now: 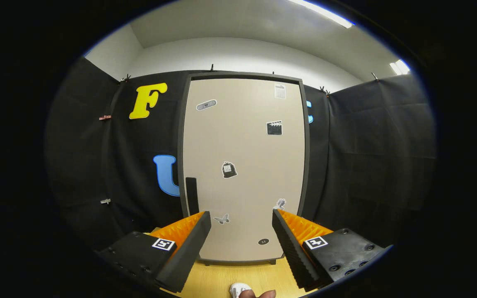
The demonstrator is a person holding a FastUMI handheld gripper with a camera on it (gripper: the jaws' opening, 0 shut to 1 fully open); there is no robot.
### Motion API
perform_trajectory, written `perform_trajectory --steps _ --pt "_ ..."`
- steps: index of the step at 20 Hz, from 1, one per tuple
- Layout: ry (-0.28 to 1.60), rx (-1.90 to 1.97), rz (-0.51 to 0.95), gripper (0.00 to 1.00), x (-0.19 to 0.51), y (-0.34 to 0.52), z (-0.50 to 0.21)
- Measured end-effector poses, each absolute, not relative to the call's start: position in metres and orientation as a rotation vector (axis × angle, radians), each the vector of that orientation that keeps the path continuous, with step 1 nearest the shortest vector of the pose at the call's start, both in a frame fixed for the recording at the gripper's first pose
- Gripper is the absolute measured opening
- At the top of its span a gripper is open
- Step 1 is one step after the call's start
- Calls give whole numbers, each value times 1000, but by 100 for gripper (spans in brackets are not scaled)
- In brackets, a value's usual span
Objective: Open the shoe cabinet door, grab the shoes and put them into the shoe cabinet, then close the shoe cabinet door.
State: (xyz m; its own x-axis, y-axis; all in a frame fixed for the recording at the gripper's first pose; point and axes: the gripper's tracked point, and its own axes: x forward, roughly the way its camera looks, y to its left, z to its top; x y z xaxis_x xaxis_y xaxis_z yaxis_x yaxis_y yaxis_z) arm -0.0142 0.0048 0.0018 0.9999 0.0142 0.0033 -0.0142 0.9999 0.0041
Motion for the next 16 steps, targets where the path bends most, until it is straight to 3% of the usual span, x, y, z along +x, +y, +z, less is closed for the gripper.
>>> perform_trajectory --steps 16 --pt "-4 45 55 97 5 42 5"
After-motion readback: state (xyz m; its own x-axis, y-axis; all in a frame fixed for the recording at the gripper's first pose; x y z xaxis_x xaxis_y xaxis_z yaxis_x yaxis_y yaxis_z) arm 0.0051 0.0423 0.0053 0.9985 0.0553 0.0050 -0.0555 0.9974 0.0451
